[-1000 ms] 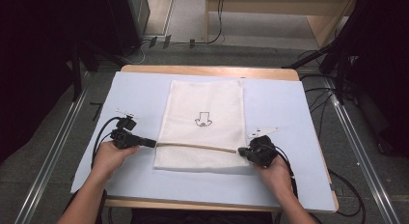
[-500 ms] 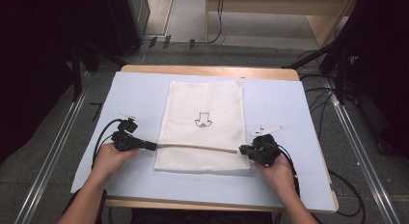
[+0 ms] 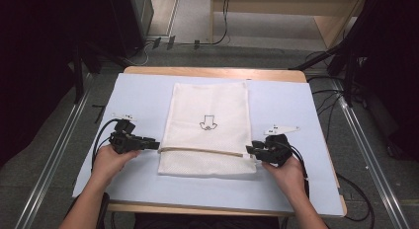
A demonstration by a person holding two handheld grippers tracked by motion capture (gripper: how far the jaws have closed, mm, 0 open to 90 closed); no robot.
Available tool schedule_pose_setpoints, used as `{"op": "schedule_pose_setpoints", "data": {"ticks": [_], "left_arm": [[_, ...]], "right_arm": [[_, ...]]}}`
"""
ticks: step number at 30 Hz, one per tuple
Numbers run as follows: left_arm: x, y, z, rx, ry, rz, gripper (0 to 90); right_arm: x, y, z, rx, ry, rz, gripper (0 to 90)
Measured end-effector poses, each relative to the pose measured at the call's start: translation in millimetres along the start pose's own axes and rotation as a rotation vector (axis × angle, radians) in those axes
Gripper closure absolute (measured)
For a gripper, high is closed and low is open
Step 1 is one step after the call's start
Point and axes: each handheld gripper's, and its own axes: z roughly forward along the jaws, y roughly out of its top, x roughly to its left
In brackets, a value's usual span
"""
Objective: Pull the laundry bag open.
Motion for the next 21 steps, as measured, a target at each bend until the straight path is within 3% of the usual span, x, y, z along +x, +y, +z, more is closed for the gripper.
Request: {"op": "schedule_pose_setpoints", "data": {"ticks": [7, 10, 21], "left_arm": [[-4.6, 3.2, -4.8, -0.056, 0.075, 0.078, 47.0], [-4.2, 3.7, -7.0, -0.085, 0.095, 0.086, 42.2], [5.3, 3.7, -15.5, -0.126, 0.156, 0.085, 37.7]], "right_arm": [[-4.5, 1.4, -5.7, -0.047, -0.011, -0.001, 55.7], [-6.5, 1.4, -7.1, -0.063, -0.016, -0.006, 53.0], [-18.9, -1.6, -14.4, -0.115, -0.047, -0.009, 46.9]]}}
